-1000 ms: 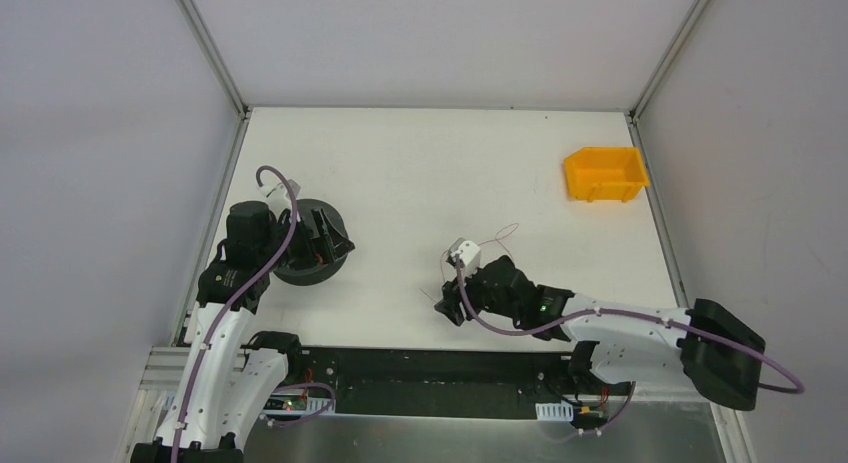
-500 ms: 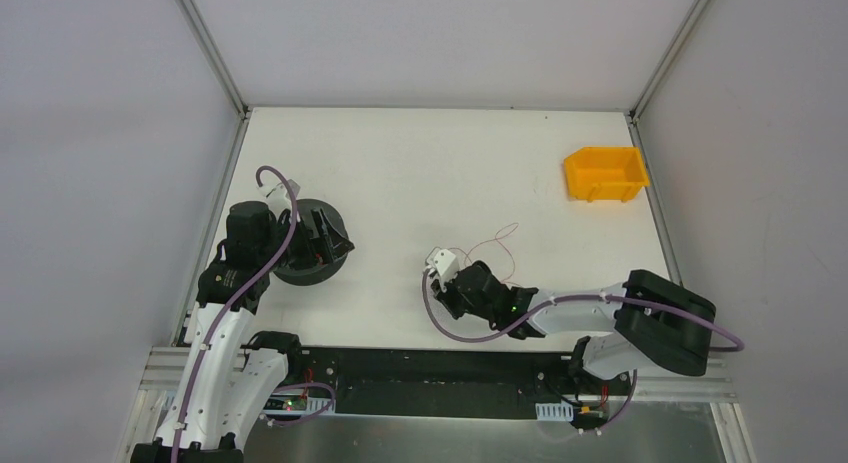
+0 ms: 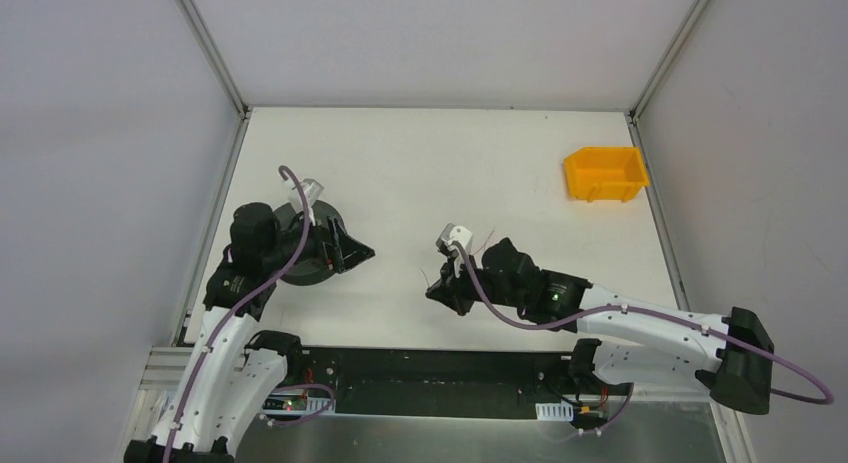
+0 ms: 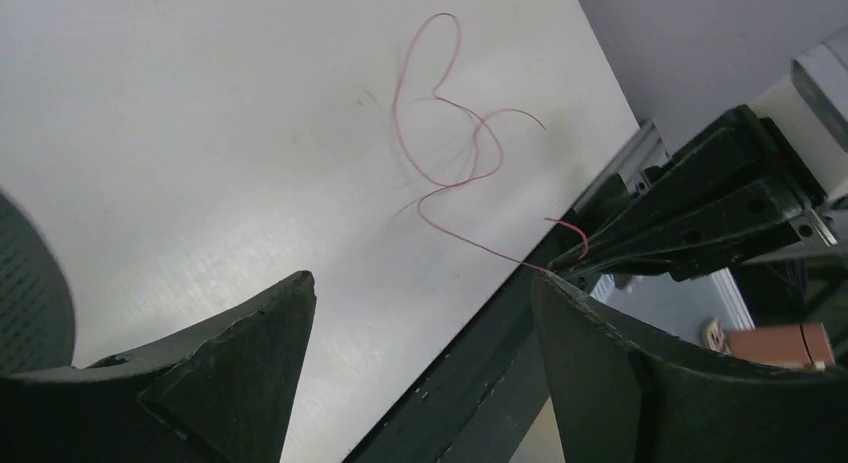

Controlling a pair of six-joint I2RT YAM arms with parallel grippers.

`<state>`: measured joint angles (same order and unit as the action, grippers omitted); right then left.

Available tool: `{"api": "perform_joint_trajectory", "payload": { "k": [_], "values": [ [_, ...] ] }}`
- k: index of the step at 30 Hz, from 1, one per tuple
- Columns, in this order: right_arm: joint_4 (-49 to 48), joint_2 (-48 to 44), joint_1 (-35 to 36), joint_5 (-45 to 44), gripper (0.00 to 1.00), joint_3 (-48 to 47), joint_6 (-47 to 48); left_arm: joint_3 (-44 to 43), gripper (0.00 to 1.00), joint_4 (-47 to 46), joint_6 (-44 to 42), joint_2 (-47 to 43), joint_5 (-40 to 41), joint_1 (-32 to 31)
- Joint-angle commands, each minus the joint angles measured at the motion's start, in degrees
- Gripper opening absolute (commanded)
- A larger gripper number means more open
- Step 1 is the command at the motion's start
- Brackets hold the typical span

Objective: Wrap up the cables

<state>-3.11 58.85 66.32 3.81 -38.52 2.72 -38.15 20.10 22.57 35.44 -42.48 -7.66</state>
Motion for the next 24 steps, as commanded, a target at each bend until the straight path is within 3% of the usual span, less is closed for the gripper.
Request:
{"api": "perform_joint_trajectory", "payload": {
  "k": [1,6,10,24],
  "values": [
    [8.9,-2.4,0.0,9.6,0.00,-3.5,-4.0,-4.8,0.76,-9.8,-4.2,6.1,-9.2,-6.9],
    [10.2,-4.3,-2.2,16.2,0.00,-5.7,-5.3,-7.7,0.73,-13.8,-9.2,13.7,-14.6,-17.9],
    [12.5,-4.7,-6.0,21.5,0.00,-7.4,-7.1,-7.5,0.71,-14.8,-19.9,14.8,-20.6,-23.3],
    [13.3,-4.1,-9.0,32.3,0.00,-9.8,-9.7,-12.2,0.71,-14.9,-31.8,22.3,-22.2,-29.1]
  ]
}}
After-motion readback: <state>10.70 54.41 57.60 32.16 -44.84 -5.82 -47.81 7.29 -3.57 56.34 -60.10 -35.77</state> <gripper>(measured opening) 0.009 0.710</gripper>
